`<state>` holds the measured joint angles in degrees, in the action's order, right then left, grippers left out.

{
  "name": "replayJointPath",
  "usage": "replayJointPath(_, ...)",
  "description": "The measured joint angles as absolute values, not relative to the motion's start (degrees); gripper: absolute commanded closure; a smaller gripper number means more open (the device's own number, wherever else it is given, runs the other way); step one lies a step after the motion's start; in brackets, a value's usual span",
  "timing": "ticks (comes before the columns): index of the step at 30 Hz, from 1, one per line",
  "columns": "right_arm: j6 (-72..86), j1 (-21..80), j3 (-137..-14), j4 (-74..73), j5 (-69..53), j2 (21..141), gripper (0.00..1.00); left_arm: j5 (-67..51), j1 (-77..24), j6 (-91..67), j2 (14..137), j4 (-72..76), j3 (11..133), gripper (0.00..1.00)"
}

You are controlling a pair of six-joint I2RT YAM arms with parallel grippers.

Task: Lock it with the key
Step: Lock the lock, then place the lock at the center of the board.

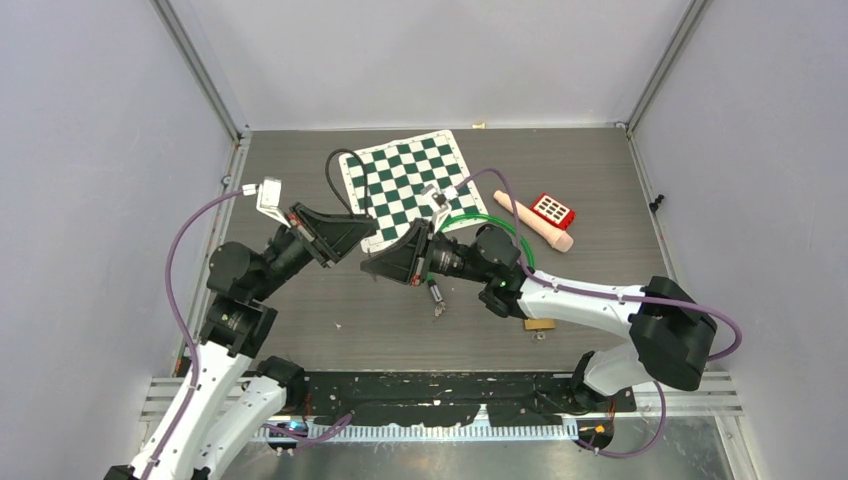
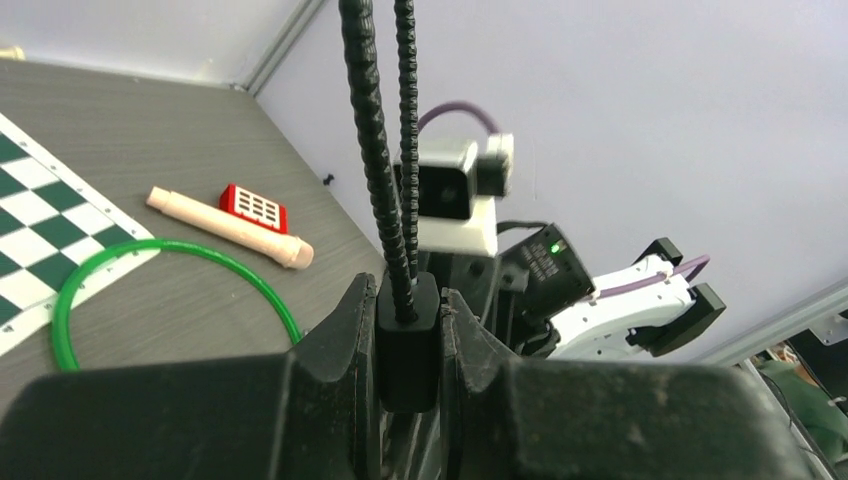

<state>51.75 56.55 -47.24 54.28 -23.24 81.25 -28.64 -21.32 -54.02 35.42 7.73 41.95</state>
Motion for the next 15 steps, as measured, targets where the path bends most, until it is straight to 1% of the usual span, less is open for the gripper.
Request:
replayJointPath(4, 48.5, 56.9, -46.3, 48.5, -27.4, 81.2, 0.95, -28.1, -21.2, -52.5, 34.9, 7.9, 43.5, 1.0)
replayJointPath(10, 46.6, 57.0, -46.3, 44.6, -29.3, 81.2, 0.95, -27.0, -21.3, -50.1, 33.8, 7.6, 44.8, 1.0)
replayJointPath(13, 46.1, 57.0, -46.3, 42.8, -28.1, 81.2, 0.95, -24.4, -21.3, -47.0, 33.5, 4.3, 45.7, 1.0)
replayJointPath(15, 45.5, 57.0, -46.3, 40.3, -26.0, 81.2, 0.95, -20.9, -21.3, -44.1, 33.7, -0.6, 46.6, 1.0)
